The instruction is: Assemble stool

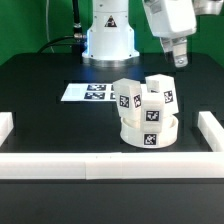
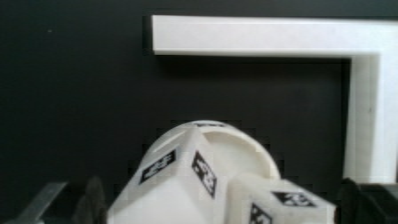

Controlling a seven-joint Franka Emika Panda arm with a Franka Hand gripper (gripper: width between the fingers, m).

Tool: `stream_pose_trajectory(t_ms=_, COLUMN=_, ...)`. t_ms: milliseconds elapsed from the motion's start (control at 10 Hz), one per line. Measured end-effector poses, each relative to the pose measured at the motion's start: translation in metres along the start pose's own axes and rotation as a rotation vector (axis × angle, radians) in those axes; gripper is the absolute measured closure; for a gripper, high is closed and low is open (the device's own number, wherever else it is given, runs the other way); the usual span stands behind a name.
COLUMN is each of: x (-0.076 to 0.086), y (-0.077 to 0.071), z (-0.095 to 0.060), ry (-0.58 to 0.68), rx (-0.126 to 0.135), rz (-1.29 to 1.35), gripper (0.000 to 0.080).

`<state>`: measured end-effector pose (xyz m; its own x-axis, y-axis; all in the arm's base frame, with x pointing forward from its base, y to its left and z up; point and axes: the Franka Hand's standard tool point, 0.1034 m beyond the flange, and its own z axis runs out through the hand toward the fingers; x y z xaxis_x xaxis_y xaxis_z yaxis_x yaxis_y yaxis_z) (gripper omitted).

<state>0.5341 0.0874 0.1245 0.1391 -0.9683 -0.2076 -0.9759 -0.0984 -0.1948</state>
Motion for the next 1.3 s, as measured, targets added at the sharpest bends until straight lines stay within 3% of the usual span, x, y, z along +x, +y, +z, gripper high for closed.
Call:
stream_pose_trajectory(t_ms=500, x=0.0011, y=0.0007, z=0.0002, ry=0.004, rx=-0.004, rz=-0.301, gripper=0.0150)
stream_pose_trajectory(t_ms=600, x=-0.0006, y=0.0046, z=0.0021, ry=0.006, rx=-0.053, rz=-0.480, gripper=0.0150)
stream_pose_trajectory(t_ms=800, x=-0.0007, y=0.0021, z=0.0045, ry=-0.020, rx=-0.123, rz=-0.776, gripper=0.0150)
stream_pose_trajectory(t_ms=900, x=-0.0007, y=-0.0034, z=0.0051, ry=-0.024, rx=-0.141, rz=-0.867, gripper=0.0150)
stream_pose_trajectory(t_ms=1300, x=0.0029, y=-0.0039, z=0.0064, ry=-0.036, rx=-0.145, rz=-1.135, gripper=0.0150)
